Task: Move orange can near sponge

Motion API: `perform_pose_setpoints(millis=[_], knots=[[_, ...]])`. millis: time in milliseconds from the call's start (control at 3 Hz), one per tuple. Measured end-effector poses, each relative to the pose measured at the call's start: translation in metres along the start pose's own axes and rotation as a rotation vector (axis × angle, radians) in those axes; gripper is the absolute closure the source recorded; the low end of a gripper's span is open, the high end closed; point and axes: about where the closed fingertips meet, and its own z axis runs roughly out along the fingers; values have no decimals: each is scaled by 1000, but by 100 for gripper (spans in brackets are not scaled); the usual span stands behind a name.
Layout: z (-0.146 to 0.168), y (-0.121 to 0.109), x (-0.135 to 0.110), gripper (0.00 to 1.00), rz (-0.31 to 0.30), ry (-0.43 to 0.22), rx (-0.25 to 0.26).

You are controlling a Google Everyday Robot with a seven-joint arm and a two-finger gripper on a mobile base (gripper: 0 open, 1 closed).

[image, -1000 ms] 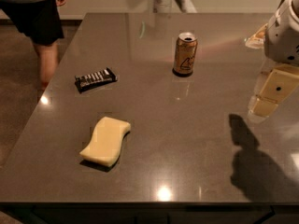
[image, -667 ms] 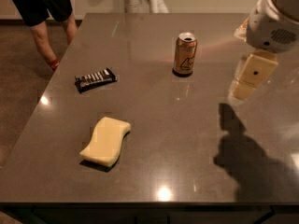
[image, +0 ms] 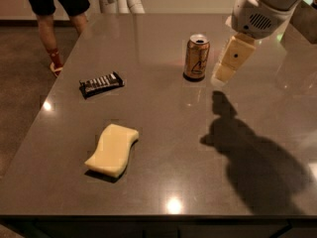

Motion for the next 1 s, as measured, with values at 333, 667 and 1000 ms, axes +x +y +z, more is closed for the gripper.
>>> perform_pose_setpoints(millis=[333, 667, 1000], knots=[[17, -32, -18, 0, 47, -90, 17], [29, -48, -26, 0, 69, -131, 16], [47, -67, -34, 0, 104, -178, 17]])
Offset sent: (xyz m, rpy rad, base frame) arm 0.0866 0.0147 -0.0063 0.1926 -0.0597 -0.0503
